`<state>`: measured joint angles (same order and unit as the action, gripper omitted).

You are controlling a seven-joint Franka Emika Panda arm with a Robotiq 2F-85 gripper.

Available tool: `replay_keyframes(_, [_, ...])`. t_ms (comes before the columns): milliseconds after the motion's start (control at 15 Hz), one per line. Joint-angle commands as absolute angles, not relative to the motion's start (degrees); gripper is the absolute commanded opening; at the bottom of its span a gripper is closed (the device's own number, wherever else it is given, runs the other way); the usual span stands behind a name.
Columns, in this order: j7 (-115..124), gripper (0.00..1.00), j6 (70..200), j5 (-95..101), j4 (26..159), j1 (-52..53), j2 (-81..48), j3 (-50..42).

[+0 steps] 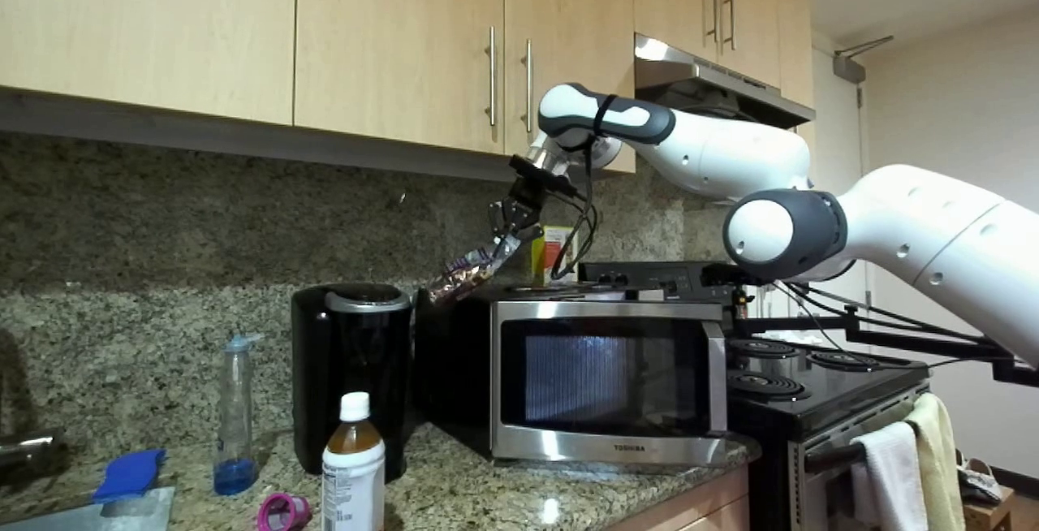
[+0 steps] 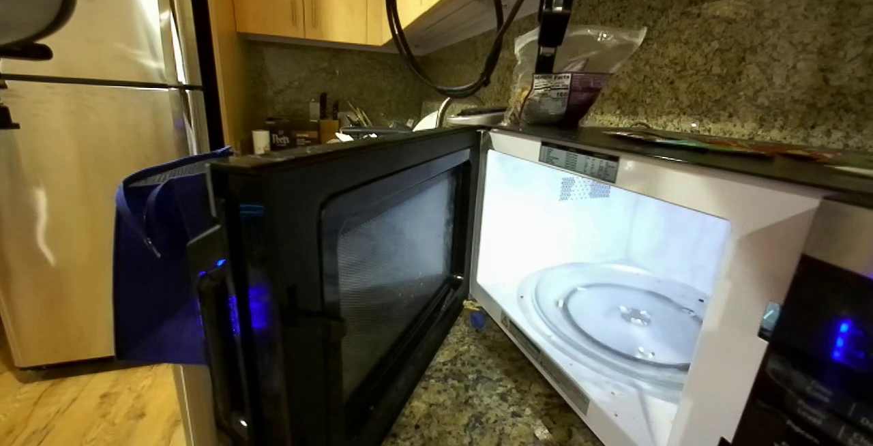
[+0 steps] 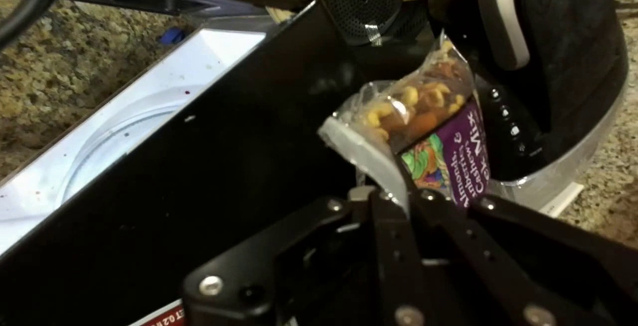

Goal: Place the packet on top of the microwave

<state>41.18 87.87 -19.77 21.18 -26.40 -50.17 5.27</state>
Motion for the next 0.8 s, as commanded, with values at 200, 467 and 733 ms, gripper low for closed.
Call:
replay_keyframes(200, [43.6,0.0,89.5,-24.1,22.0,-31.1,-49.5,6.7])
replay_keyframes(467, [38.1,0.0,87.1,-24.1,21.9,-32.4,-49.7,7.2])
replay_keyframes(733, [27.5,0.0,80.4,-22.7,22.2,-31.7,-49.7,7.0])
